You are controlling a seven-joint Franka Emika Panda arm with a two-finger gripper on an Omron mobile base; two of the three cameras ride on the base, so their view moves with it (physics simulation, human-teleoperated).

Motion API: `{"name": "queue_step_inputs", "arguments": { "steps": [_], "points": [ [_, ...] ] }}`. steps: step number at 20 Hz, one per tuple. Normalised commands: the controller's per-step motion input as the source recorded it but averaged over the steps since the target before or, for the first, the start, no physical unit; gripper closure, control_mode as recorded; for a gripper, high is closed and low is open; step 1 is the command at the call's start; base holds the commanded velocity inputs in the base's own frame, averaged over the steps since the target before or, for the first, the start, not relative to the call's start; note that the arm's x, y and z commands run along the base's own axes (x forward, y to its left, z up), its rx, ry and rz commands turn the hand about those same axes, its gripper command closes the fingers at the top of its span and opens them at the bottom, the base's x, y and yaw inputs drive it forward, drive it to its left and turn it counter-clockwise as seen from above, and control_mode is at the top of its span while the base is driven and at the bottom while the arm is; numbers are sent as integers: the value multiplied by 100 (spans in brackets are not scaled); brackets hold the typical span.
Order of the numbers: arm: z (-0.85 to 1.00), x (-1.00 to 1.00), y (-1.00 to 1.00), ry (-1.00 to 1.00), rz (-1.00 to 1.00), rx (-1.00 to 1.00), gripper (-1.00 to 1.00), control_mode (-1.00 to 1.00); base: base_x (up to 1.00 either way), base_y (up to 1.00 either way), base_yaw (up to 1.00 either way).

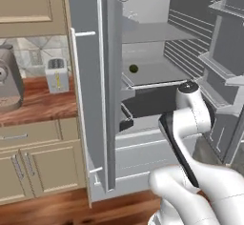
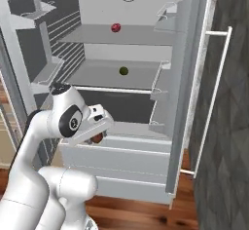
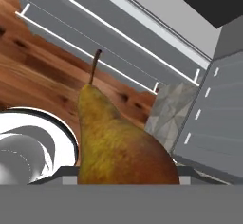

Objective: Place the pear in the correct fridge rack based on whether it is a fruit or vegetable. Finally, close the fridge door.

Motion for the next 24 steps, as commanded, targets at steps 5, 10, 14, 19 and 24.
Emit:
{"name": "queue_step_inputs", "arguments": {
  "steps": [5, 10, 14, 19, 24],
  "points": [
    [0, 0, 0, 0, 0, 0, 100, 100, 74, -31, 7],
    [0, 0, 0, 0, 0, 0, 100, 100, 55, -54, 14],
    [0, 0, 0, 0, 0, 0, 100, 100, 61, -3, 2],
    [0, 0, 0, 0, 0, 0, 100, 100, 56, 0, 0],
    [0, 0, 0, 0, 0, 0, 100, 100, 51, 0, 0]
  ]
}}
